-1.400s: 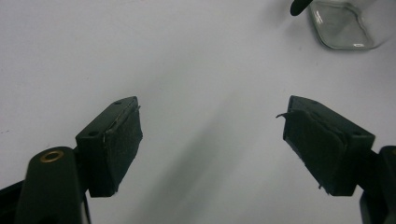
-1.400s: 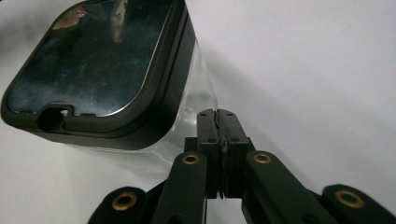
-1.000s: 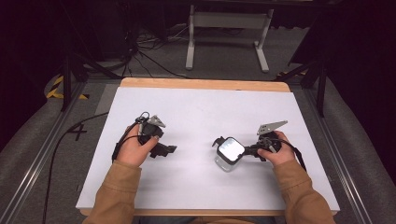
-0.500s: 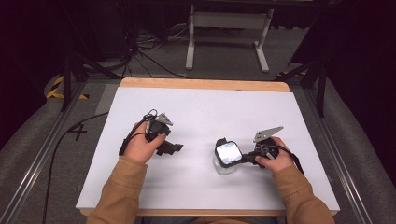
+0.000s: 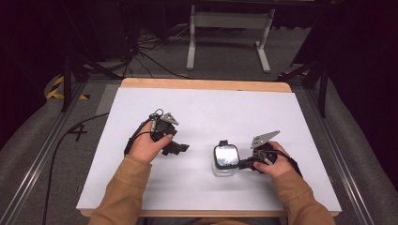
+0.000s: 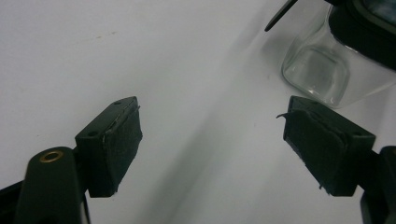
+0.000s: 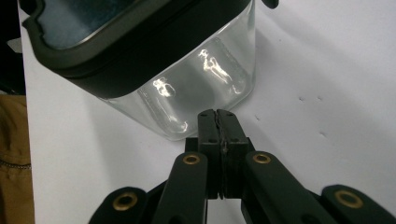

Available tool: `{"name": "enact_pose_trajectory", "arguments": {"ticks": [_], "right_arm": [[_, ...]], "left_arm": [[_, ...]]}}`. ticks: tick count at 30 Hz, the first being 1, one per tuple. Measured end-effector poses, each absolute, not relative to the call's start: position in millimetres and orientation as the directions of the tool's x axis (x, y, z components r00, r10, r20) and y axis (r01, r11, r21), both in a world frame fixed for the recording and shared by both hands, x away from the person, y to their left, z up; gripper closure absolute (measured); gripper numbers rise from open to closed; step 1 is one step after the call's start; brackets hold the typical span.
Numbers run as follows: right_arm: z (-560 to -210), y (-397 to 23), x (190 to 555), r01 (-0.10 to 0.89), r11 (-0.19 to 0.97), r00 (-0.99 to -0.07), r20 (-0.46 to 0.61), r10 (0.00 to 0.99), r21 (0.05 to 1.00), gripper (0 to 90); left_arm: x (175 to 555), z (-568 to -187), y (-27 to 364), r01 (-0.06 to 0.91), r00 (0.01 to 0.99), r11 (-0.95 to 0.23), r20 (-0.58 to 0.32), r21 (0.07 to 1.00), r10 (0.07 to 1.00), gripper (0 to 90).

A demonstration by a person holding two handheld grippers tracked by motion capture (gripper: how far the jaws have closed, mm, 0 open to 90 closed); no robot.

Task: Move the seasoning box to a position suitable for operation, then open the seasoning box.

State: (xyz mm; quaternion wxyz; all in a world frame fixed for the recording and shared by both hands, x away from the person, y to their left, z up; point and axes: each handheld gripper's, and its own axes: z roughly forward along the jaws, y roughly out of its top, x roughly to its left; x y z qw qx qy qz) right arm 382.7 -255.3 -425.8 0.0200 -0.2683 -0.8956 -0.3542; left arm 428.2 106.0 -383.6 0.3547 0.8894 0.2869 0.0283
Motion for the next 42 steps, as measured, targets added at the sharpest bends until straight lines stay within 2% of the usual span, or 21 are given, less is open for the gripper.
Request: {"name": "enact_pose_trajectory", "arguments": {"ticks": [8, 11, 17, 20, 22, 27, 35, 37, 42], "right_arm": [[-425, -256, 380, 0.497, 0.606, -0.852, 0.215, 0.477, 0.622, 89.5], [-420, -263, 380, 0.500, 0.582, -0.842, 0.201, 0.501, 0.642, 89.5], [-411, -281, 375, 0.518, 0.530, -0.812, 0.191, 0.552, 0.671, 89.5], [-409, -289, 372, 0.525, 0.514, -0.800, 0.186, 0.571, 0.678, 89.5], [-409, -293, 370, 0.526, 0.503, -0.794, 0.184, 0.579, 0.685, 89.4], [-409, -297, 366, 0.535, 0.490, -0.781, 0.182, 0.597, 0.688, 89.3], [-410, -300, 356, 0.538, 0.477, -0.773, 0.181, 0.608, 0.695, 89.2], [-410, -302, 354, 0.536, 0.475, -0.771, 0.176, 0.612, 0.698, 89.1], [-412, -304, 349, 0.542, 0.470, -0.767, 0.180, 0.616, 0.697, 88.9]], "left_arm": [[428, -381, 95, 0.469, 0.833, -0.548, -0.140, 0.693, 0.536, 22.2], [427, -377, 89, 0.454, 0.827, -0.529, -0.119, 0.717, 0.549, 27.0], [427, -368, 74, 0.382, 0.854, -0.504, -0.086, 0.774, 0.514, 44.2], [428, -362, 61, 0.395, 0.867, -0.491, -0.138, 0.776, 0.479, 47.5], [428, -362, 52, 0.360, 0.882, -0.518, -0.103, 0.776, 0.460, 48.2], [428, -363, 42, 0.375, 0.875, -0.473, -0.135, 0.797, 0.465, 55.8], [431, -366, 24, 0.395, 0.890, -0.411, -0.231, 0.821, 0.394, 70.3], [432, -368, 19, 0.417, 0.885, -0.392, -0.269, 0.820, 0.380, 71.2], [434, -373, 9, 0.434, 0.882, -0.403, -0.289, 0.806, 0.373, 76.4]]}}
